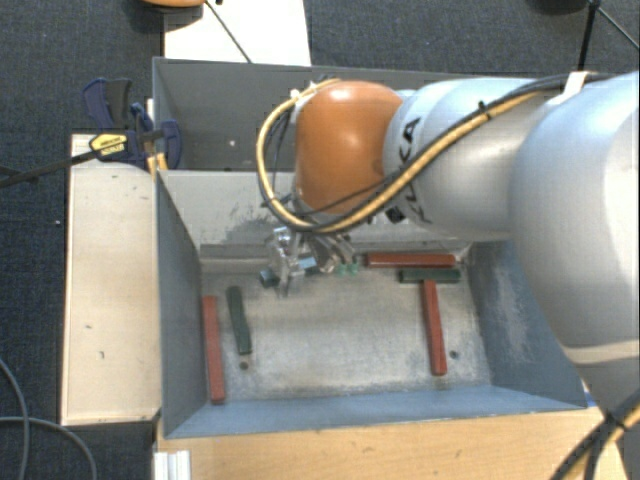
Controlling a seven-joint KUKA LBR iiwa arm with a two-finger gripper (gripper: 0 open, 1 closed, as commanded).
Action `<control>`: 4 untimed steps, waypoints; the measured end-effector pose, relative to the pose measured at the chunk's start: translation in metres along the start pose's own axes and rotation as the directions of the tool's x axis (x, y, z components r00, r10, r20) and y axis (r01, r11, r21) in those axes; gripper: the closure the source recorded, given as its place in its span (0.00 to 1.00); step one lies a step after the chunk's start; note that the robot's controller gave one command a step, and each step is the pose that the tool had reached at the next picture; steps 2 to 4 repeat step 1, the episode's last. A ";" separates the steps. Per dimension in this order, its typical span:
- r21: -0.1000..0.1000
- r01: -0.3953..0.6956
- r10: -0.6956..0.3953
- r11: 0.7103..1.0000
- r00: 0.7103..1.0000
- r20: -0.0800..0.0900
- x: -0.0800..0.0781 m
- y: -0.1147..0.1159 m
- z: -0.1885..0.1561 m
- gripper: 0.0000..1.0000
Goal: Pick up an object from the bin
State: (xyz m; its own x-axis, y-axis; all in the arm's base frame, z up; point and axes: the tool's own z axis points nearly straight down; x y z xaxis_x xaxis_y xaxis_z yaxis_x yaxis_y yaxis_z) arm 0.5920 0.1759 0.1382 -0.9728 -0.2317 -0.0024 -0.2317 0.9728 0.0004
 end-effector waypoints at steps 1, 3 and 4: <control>0.000 -0.001 0.001 1.000 1.000 0.004 -0.001 0.000 -0.009 1.00; 0.000 -0.001 0.001 1.000 1.000 0.004 -0.001 0.000 -0.009 1.00; 0.000 -0.001 0.001 1.000 1.000 0.004 -0.001 0.000 -0.009 1.00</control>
Offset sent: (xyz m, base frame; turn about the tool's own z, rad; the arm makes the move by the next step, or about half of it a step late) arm 0.0000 -0.0002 0.0155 0.0000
